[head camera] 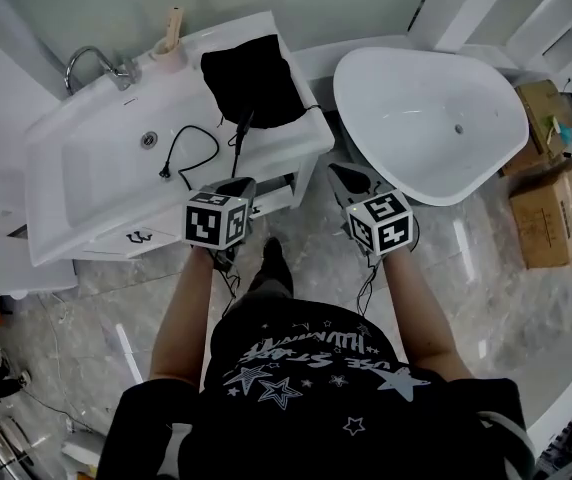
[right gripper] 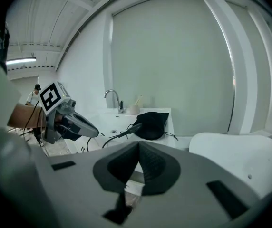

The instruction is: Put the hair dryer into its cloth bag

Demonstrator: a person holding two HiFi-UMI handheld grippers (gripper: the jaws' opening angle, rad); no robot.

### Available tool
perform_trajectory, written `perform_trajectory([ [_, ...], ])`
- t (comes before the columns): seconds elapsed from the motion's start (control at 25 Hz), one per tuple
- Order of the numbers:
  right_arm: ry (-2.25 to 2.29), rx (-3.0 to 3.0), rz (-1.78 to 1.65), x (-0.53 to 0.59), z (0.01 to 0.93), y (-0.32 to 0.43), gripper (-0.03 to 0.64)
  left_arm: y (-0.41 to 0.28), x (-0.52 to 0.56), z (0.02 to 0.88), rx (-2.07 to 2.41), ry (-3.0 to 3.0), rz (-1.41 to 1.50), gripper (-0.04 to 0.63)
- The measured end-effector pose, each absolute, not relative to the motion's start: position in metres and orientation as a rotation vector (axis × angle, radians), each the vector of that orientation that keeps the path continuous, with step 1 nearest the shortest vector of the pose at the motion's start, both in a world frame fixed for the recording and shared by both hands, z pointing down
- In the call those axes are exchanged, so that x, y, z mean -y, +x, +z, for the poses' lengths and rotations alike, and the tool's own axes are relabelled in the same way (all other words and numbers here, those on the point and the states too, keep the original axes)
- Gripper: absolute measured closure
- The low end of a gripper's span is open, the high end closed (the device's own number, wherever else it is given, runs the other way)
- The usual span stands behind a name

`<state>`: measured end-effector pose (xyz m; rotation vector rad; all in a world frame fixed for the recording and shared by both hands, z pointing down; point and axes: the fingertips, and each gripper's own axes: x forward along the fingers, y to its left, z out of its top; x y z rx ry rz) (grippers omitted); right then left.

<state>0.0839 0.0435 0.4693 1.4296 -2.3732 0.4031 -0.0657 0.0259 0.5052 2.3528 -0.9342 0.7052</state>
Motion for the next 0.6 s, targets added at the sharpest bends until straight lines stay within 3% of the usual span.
perform_trajectory([
  [0.6,1.453,2.427,0.462,-0.177,0.471,0.079,0.611,-0.063,-0.171,0.501,0.863,2.389,0.675,0.584],
])
